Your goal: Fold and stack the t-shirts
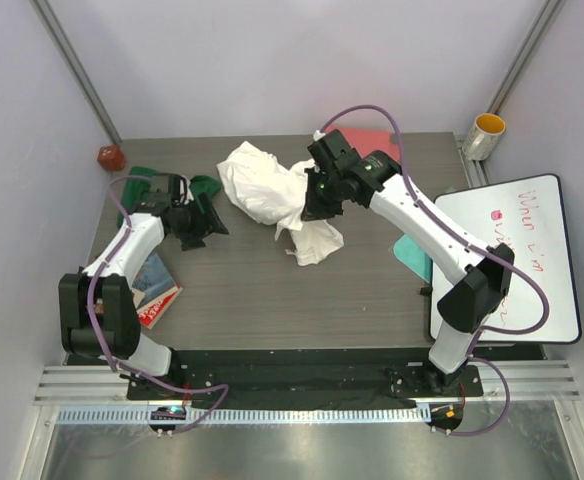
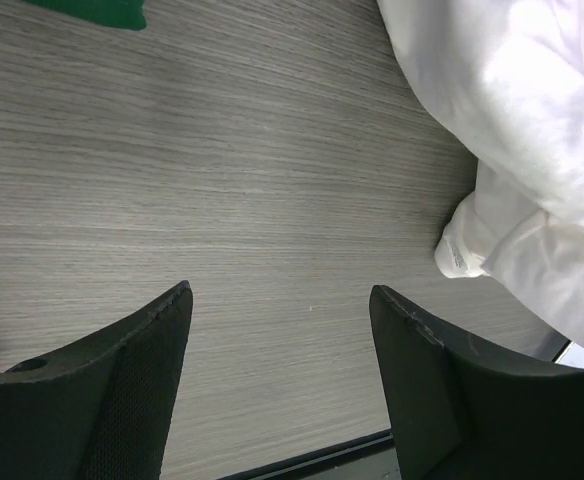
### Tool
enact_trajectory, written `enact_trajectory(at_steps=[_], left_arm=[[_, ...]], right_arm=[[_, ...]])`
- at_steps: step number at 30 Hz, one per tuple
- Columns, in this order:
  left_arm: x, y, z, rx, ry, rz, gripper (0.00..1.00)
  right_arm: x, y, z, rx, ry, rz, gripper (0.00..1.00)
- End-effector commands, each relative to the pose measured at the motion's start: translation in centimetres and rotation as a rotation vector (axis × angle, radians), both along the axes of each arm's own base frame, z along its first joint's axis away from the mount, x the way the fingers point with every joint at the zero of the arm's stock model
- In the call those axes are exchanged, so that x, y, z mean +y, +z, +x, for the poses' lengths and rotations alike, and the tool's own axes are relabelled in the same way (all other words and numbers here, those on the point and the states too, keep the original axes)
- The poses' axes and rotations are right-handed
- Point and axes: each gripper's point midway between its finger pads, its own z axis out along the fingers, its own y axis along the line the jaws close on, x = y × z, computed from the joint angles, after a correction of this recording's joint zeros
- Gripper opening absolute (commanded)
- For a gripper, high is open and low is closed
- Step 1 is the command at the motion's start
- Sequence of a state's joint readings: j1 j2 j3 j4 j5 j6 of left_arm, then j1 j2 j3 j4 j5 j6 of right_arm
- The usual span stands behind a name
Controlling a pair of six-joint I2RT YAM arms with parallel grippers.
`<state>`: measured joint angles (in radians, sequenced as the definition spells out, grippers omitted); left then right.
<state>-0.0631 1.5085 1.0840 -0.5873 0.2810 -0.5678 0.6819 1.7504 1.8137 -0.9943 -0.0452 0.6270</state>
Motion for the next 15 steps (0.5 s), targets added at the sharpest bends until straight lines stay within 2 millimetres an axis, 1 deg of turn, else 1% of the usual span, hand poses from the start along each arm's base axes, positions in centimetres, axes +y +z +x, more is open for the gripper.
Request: enact_trajectory(at_steps=[1,4,5,6,7,8,12,13,15], left_arm=[[0.2,3.2,1.2,-0.109,-0.006,-0.001,0.72],[0.1,4.0,1.6,-0.135,-0.002,-0.007,0.72],[0.1,4.3,1.7,-0.144,-0.001,-0.009,0.72],[0.1,4.5,1.9,-0.152,0.001,-0.009,0.72],[0.1,4.7,2.0,-0.160,0.001,-0.009,0.72],[0.1,5.0,2.1,-0.172,0.001,-0.010,0.72],[0.0,5.9,2.5,-0.199,-0.005,-0.009,0.72],[0.0,5.9,2.4,-0.197,-0.009,-0.008,0.73],[-0.1,5.8,2.4,-0.185,-0.014,-0.013,0.73]], right_arm=[[-2.7,8.3,1.5,-0.201,-0.075,0.046,0.01],[-3.6,11.4,1.8,-0.258,-0.102,0.060,0.01],[-3.7,14.2,1.9,-0.314,-0.105,0.090,0.01],[-4.1,14.4,1.8,-0.309,-0.109,0.071,0.01],[-4.5,15.4,1.8,-0.331,-0.119,0.070,0.01],[-5.2,17.5,1.9,-0.386,-0.145,0.081,0.01],[-7.8,21.2,1.4,-0.484,-0.214,0.115,0.01],[-8.2,21.3,1.5,-0.486,-0.225,0.117,0.01],[-8.8,20.2,1.7,-0.466,-0.235,0.090,0.01]])
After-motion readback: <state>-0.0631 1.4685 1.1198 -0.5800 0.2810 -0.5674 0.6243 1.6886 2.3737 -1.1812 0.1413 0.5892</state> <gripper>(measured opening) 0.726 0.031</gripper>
